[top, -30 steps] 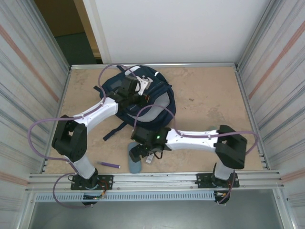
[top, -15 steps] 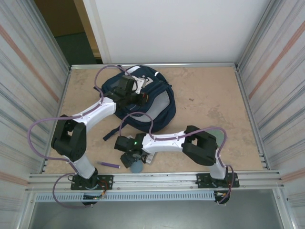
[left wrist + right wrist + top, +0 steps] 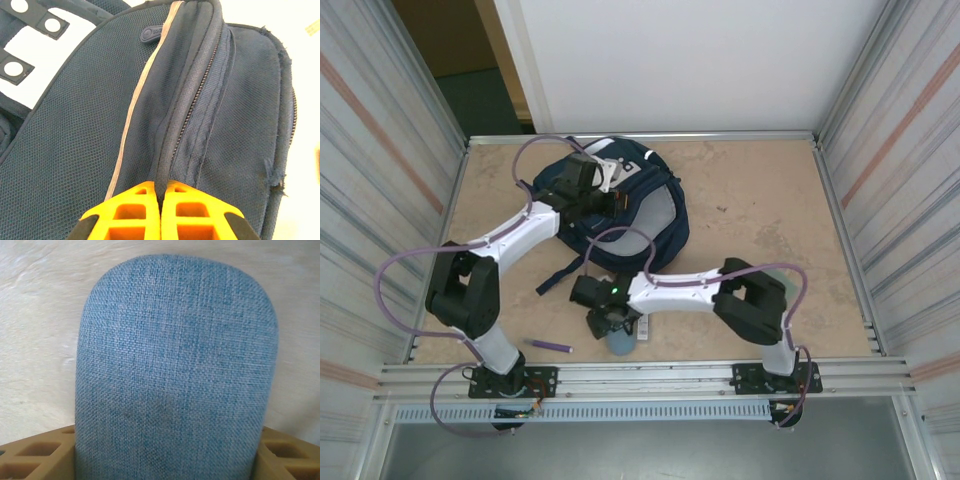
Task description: Pack the student bag
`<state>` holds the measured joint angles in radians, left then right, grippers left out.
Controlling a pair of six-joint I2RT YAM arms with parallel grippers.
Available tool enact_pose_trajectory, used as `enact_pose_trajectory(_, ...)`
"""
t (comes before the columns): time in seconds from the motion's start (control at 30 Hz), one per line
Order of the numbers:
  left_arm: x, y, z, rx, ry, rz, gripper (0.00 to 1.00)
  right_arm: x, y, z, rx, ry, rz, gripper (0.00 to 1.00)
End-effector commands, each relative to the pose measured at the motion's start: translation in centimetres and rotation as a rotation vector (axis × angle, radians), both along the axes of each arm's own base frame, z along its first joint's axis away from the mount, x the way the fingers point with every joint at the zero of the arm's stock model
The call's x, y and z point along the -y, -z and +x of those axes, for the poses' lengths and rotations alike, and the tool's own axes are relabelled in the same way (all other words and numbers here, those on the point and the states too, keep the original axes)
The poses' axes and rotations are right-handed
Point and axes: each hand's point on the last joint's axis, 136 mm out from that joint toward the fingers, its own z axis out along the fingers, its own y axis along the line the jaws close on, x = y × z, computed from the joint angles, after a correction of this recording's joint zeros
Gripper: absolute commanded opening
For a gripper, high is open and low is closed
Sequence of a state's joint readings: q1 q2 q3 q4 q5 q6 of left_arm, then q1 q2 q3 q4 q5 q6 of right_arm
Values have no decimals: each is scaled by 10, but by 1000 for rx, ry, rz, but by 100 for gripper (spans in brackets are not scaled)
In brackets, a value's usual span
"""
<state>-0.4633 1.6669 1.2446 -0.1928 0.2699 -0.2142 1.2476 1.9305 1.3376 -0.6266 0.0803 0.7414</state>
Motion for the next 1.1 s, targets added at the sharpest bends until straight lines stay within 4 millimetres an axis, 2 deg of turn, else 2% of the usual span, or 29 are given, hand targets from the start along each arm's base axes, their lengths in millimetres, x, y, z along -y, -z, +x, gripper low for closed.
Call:
enact_pose_trajectory(0.0, -4, -58, 1, 96, -10, -71, 0, 4, -64, 29, 41, 147, 195, 40)
enact_pose_trajectory(0.1, -6, -77, -1, 145, -3, -81, 0, 23, -99, 50, 25, 265, 349, 39)
enact_pose_trajectory(0.23, -8, -100, -4, 187, 7, -86, 0, 64, -121, 93, -27, 470, 518, 38)
enact_pose_trajectory(0.33, -6, -115, -8, 200, 25, -95, 0, 91, -126, 130, -70, 637, 601, 36)
enact_pose_trajectory(0.43, -3, -130, -11, 225, 43, -133, 0, 101, -130, 169, -120, 791, 718, 36)
enact_pose_trajectory(0.5, -1, -137, -11, 235, 48, -150, 0, 105, -125, 192, -151, 903, 769, 41)
enact_pose_trajectory(0.67, 9, -153, -12, 295, 103, -140, 0, 93, -105, 242, -168, 1062, 826, 38)
enact_pose_trajectory(0.8, 16, -159, -16, 329, 144, -133, 0, 68, -94, 280, -162, 1082, 866, 39)
enact_pose_trajectory(0.9, 21, -160, -20, 366, 177, -111, 0, 49, -88, 299, -147, 1049, 876, 43)
enact_pose_trajectory(1.07, 21, -164, -21, 393, 184, -93, 0, 31, -64, 322, -216, 1070, 926, 44)
